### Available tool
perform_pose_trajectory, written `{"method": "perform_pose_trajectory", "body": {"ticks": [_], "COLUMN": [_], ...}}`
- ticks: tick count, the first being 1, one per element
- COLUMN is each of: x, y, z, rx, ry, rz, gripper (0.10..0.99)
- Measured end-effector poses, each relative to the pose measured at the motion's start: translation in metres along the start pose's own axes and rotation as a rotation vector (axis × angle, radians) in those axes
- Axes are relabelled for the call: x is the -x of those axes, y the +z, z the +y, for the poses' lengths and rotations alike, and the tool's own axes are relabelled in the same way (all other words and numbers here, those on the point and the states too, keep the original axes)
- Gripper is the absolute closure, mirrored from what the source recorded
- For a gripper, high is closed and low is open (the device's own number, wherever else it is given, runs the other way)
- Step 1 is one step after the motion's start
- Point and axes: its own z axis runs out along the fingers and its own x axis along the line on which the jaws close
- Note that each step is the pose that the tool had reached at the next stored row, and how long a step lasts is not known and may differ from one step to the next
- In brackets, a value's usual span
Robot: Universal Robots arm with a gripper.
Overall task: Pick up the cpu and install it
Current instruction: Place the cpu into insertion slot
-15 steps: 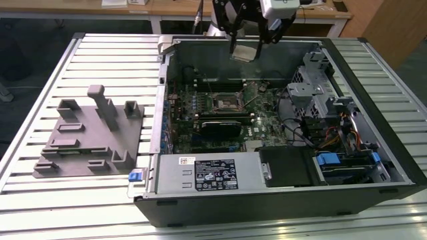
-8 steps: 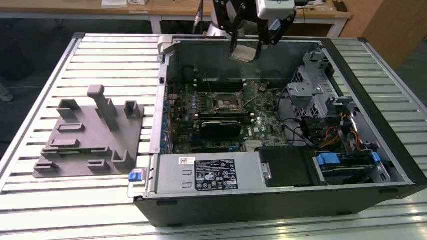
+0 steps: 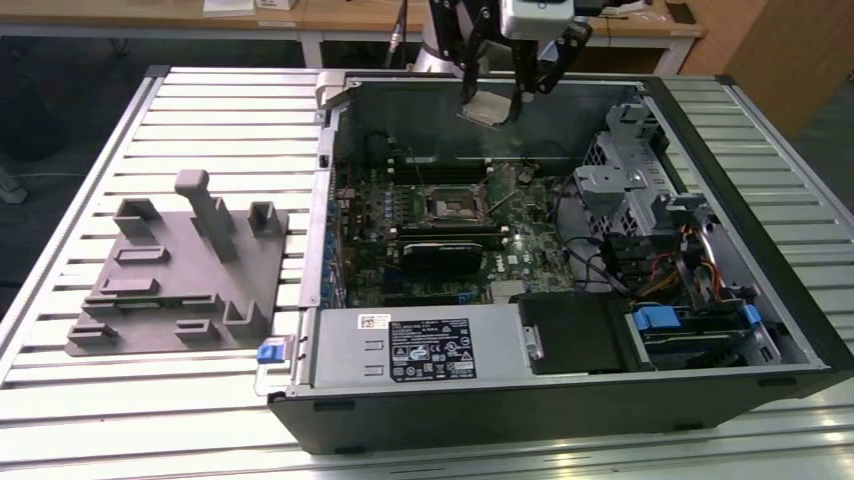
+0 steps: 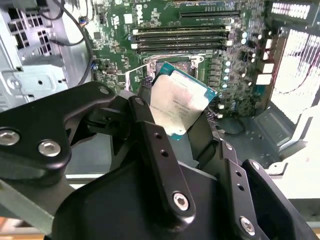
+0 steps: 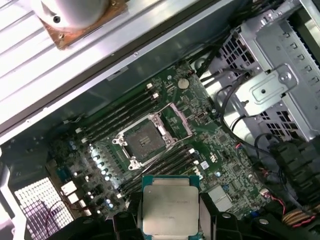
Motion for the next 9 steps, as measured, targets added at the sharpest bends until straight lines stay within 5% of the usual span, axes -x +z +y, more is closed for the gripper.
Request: {"method": "perform_pose_trajectory", "body": {"ticks": [9], "x": [-0.0006], "y": [0.0013], "z": [0.0008], "rx": [0.001], "ry": [0.122], "rz": [-0.0045], "gripper": [0.545]}}
